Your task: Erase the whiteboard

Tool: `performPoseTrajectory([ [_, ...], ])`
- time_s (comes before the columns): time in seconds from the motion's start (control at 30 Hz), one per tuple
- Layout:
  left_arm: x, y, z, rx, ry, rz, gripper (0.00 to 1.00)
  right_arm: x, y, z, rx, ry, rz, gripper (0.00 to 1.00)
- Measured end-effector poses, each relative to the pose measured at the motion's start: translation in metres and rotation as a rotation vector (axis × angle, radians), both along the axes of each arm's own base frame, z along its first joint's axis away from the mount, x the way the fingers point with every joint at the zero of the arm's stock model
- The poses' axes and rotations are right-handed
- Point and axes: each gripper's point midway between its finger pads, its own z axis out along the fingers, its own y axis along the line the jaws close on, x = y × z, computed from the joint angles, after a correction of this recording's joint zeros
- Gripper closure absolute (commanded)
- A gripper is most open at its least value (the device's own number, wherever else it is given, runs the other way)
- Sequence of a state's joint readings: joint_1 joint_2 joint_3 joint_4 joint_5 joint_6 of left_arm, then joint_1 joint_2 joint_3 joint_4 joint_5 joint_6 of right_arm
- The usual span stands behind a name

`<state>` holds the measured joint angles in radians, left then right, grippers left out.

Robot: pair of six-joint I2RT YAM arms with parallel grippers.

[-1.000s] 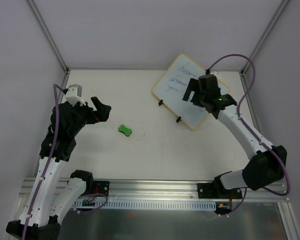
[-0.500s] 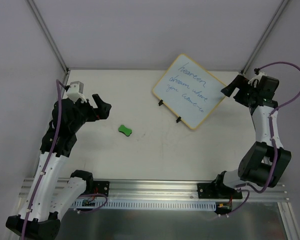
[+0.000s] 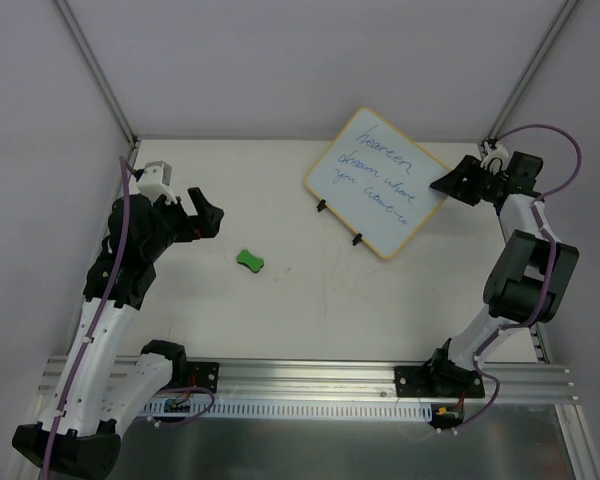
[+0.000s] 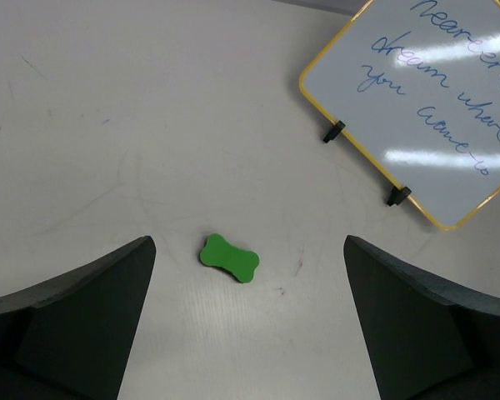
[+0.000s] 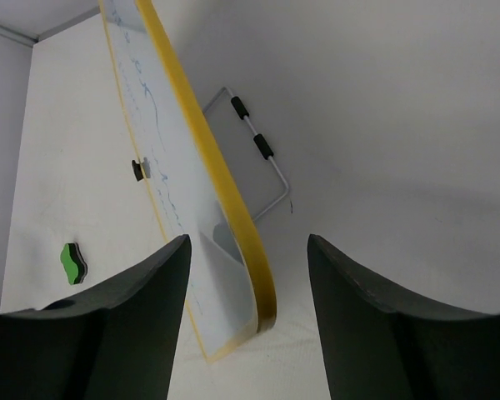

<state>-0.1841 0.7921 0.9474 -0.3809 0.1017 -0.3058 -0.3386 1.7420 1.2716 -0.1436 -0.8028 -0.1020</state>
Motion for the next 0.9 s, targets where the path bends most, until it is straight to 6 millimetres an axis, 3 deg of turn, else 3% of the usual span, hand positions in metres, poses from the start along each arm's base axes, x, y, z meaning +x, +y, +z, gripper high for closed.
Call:
performPoseTrajectory([
  [0.33, 0.001, 0.000, -0.007, 0.010, 0.018, -0.003, 0.01, 0.008, 0.011, 0.012, 0.047, -0.088, 0.102, 0.72],
  [0.43, 0.003, -0.001, -0.011, 0.013, 0.032, -0.004, 0.01, 0.007, 0.016, 0.017, 0.108, -0.098, 0.146, 1.00],
  [0.57, 0.004, -0.001, -0.013, 0.014, 0.040, -0.004, 0.01, 0.000, 0.029, 0.033, 0.199, -0.130, 0.232, 1.00],
  [0.9, 0.003, -0.005, -0.017, 0.008, 0.055, -0.025, 0.01, 0.003, 0.029, 0.040, 0.214, -0.153, 0.247, 1.00],
])
